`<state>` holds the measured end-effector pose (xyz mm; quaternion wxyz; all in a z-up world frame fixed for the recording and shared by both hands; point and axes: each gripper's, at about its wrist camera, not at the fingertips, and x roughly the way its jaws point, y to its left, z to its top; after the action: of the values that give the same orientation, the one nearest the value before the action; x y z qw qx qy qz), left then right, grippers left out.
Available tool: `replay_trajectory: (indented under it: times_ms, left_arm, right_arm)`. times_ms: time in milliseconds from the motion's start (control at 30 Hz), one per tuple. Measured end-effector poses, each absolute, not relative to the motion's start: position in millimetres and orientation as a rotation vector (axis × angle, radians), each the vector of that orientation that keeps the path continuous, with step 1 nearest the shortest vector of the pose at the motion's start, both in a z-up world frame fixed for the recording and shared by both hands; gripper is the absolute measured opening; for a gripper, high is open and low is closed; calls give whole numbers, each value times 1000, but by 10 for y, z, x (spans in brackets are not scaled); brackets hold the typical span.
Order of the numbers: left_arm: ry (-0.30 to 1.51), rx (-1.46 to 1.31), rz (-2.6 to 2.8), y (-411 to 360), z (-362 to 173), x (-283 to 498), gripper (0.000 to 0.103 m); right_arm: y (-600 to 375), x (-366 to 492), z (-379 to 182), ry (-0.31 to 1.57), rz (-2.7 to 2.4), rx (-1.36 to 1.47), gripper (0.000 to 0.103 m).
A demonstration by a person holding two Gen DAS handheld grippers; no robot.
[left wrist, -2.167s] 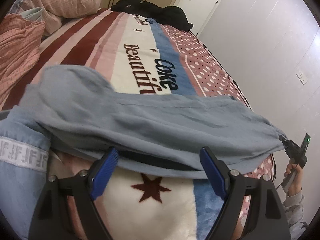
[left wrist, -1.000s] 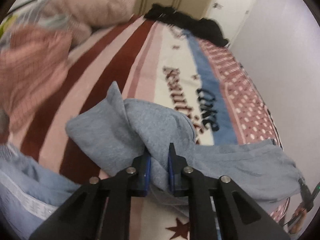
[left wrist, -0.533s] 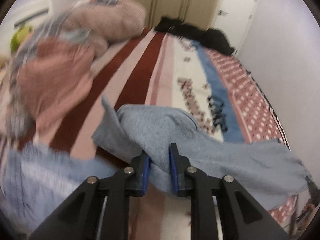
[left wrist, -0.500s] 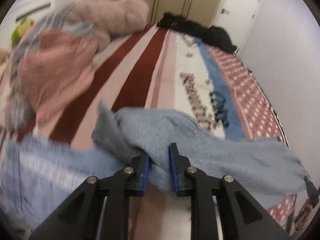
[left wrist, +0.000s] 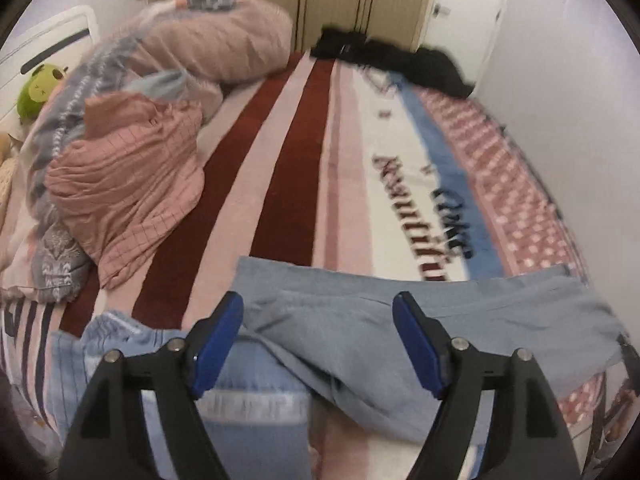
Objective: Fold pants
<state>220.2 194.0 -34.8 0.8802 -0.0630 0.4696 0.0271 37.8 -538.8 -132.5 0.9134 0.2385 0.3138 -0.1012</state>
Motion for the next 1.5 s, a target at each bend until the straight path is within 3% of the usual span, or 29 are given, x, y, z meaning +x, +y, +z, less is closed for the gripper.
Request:
replay_trajectory:
  times_ms: [200,300,433,900,933,1000,1033,1400,1433,1500]
  left_arm:
    - [1138,-129,169,2160,-821,2540,73]
    - [1179,-186,128,2219,-948,2530,63]
    - [1216,-302,22,2152,-997,2486,63]
    - [1254,-226,32,1943,-983,2689,66]
    - [1262,-217,32,1927,-1010,2693,62]
    - [1253,-183,38,1864,-1024,2686,24]
    - [1249,-180,30,1838,-1026,2680,20]
    - [1182,-90,-131,1270,-849,2438,23]
    - [1180,-87,-141,1242,-832,2421,25]
    - [1157,-102,-145,1227,-771,2413,46]
  right_arm:
    - [-5424,387,-1339,659,-201,492,6]
    - [-5431,412,-1347,663,-199,493,6]
    - [-5432,444,-1353,665,-200,495,6]
    - [-5416,462,-1366,670,-203,498,6]
    - [-5409,461,-1361,667,-201,494,6]
    - [-5394,450,-1343,649,-205,484,5]
    - [-5381,440,-1322,635,-208,474,4]
    - [-5722,220,-920,531,-380,437,4]
    - [-5773,208,-906,539,-396,424,4]
    - [-5811,178,-910,554,-416,407,4]
